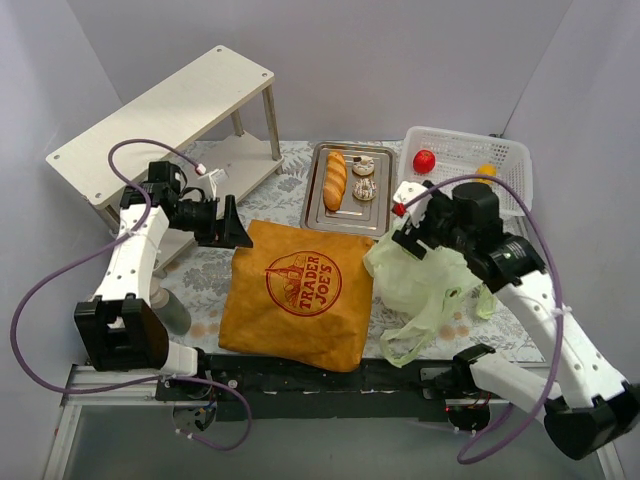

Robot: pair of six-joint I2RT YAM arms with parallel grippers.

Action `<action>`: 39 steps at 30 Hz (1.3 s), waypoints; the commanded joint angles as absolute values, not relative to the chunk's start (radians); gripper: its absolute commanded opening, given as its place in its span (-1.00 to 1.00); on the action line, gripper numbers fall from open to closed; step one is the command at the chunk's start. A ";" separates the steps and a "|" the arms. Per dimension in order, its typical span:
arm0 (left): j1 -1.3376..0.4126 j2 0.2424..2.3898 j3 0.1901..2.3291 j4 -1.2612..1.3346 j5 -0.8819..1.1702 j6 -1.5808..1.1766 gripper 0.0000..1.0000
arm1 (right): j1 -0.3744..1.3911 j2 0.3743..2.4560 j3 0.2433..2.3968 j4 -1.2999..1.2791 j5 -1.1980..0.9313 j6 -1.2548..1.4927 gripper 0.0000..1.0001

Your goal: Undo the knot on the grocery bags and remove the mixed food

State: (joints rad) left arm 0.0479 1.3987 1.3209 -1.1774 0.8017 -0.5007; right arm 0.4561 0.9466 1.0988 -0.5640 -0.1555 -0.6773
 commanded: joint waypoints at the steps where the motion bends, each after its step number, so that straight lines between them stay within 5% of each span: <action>1: 0.037 1.440 1.324 -1.265 0.983 -0.358 0.17 | 0.459 1.134 1.055 -0.451 -0.192 -0.502 0.61; 4: 0.025 1.483 1.365 -1.316 1.040 -0.311 -0.19 | 0.431 1.180 1.022 -0.587 -0.068 -0.546 0.48; 11: -0.165 1.554 1.560 -1.364 1.166 -0.235 -0.54 | 0.058 1.016 0.732 -0.764 0.234 -0.748 0.49; 16: -0.410 1.607 1.744 -1.339 1.077 -0.227 -0.99 | -0.144 0.971 0.866 -0.864 0.132 -0.864 0.53; 22: -0.616 1.724 1.992 -1.327 0.990 -0.212 -1.00 | -0.147 1.002 1.268 -0.875 -0.297 -0.693 0.71; 30: -0.897 1.951 2.423 -1.355 0.672 -0.052 -1.00 | -0.146 1.175 1.480 -0.632 -0.638 -0.119 0.79; 33: -0.954 1.907 2.384 -1.300 0.585 -0.014 -1.00 | -0.146 1.320 1.552 -0.743 -0.788 -0.008 0.77; 35: -0.988 1.873 2.297 -1.278 0.565 -0.005 -1.00 | -0.146 1.416 1.571 -0.794 -0.891 0.044 0.97; 39: -1.046 1.829 2.232 -1.262 0.487 -0.008 -1.00 | -0.146 1.460 1.534 -0.813 -0.894 0.043 0.97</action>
State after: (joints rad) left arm -1.0061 1.9255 2.2684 -1.2865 0.5945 -0.0463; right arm -0.1440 1.4513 1.5467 -0.7242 -0.7696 -0.0502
